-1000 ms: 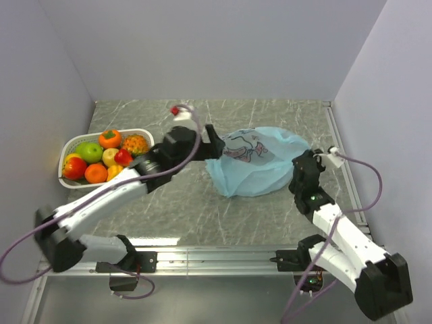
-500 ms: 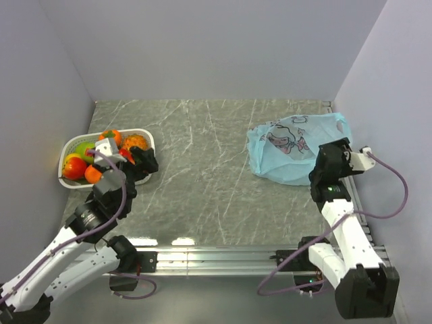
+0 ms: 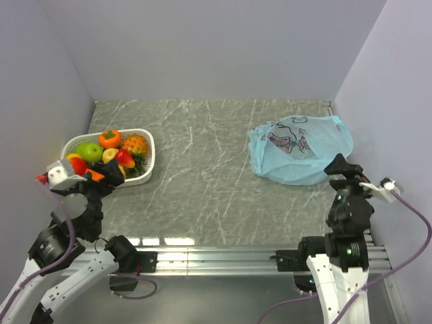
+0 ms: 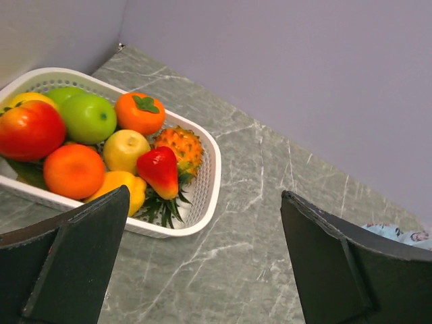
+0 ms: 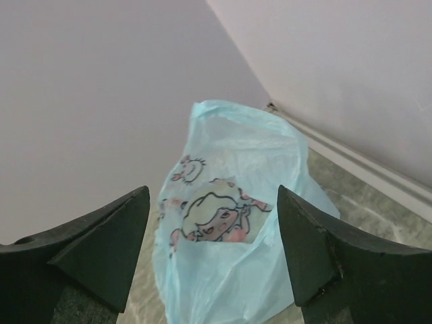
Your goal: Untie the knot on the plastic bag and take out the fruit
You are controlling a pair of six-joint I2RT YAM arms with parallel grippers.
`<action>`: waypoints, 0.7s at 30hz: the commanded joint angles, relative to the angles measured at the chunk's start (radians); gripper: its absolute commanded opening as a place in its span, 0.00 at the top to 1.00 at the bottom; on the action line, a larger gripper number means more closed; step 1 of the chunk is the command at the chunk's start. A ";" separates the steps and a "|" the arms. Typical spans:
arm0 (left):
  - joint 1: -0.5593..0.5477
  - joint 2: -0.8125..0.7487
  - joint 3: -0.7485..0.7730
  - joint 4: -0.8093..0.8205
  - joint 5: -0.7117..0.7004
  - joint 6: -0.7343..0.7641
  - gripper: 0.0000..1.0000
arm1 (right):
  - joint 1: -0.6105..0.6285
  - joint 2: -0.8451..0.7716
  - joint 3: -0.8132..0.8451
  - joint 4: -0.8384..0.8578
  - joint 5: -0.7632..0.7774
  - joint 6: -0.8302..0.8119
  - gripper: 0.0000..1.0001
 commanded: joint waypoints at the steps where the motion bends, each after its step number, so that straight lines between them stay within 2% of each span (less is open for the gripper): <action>1: 0.003 -0.077 0.036 -0.124 -0.060 -0.052 0.01 | -0.004 -0.153 -0.041 -0.096 -0.148 -0.078 0.17; 5: 0.003 -0.170 -0.015 -0.119 -0.066 -0.099 0.01 | -0.002 -0.339 -0.121 -0.098 -0.169 -0.091 0.17; 10: 0.003 -0.263 -0.001 -0.143 -0.065 -0.116 0.01 | -0.002 -0.515 -0.164 -0.125 -0.197 -0.136 0.17; 14: 0.003 -0.328 0.010 -0.146 -0.071 -0.115 0.01 | -0.002 -0.545 -0.141 -0.177 -0.217 -0.156 0.16; 21: 0.001 -0.422 0.008 -0.143 -0.092 -0.133 0.01 | -0.002 -0.553 -0.151 -0.171 -0.237 -0.163 0.15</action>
